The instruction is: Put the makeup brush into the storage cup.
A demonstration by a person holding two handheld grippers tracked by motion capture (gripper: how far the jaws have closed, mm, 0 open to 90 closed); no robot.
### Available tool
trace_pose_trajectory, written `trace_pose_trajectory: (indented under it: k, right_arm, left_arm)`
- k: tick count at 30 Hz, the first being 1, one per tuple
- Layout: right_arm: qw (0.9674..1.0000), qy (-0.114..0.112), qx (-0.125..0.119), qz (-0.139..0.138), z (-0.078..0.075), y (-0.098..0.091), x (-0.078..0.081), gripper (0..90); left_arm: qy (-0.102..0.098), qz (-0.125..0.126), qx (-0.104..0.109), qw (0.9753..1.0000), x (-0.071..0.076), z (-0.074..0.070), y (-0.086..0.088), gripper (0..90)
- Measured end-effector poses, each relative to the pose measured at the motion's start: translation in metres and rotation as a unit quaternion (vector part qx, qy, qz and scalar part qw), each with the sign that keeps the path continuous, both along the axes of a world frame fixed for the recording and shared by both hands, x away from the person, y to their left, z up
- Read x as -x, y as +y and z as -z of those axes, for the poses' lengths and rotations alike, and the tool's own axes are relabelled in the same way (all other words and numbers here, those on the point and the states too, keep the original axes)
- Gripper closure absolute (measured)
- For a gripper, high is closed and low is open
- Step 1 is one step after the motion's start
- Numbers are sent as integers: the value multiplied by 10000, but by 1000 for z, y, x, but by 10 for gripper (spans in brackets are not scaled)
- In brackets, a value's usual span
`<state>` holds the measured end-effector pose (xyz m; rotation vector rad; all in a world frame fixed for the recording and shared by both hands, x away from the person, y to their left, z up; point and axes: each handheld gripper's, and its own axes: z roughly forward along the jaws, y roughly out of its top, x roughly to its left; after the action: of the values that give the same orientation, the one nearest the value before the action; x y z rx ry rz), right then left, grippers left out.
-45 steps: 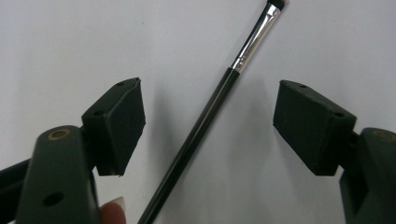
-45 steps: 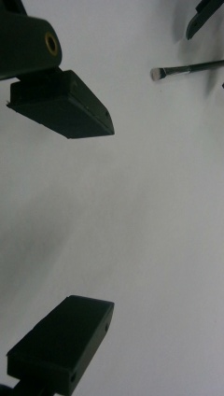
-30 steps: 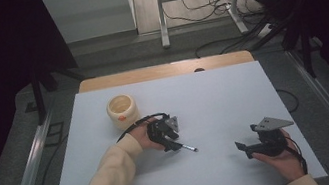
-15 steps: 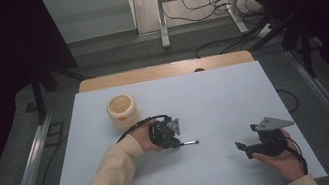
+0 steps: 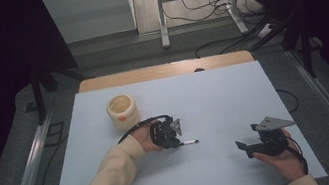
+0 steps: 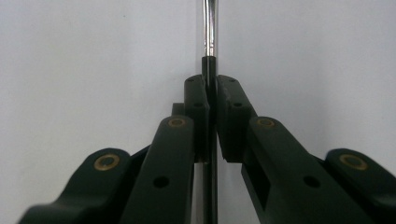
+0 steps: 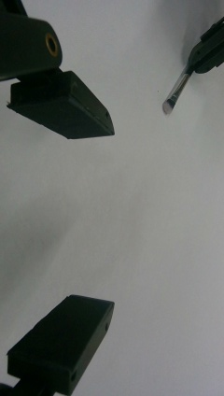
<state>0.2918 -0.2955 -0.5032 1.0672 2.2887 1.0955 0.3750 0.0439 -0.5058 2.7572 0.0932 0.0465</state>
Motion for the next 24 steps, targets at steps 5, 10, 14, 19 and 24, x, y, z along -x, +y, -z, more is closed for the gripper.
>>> trace_pose_trajectory:
  k: [5, 10, 14, 19, 24]
  right_arm:
    - [10000, -3, -2, 9, 0, -1, 0, 140]
    - [10000, -11, 3, 14, 0, 0, 0, 140]
    - [10000, -16, 0, 18, 0, 0, 0, 140]
    - [10000, -20, -1, 23, -1, 0, 0, 140]
    - [10000, -27, -1, 18, -1, 0, 0, 140]
  left_arm:
    - [-129, -176, -13, 9998, -1, -4, 6, 838]
    - [-206, -323, 196, 9991, 0, -14, 15, 838]
    - [-261, -457, 444, 9976, 2, -22, 22, 838]
    - [-279, -616, 733, 9950, 5, -29, 32, 838]
    - [-301, -770, 743, 9938, 9, -29, 39, 838]
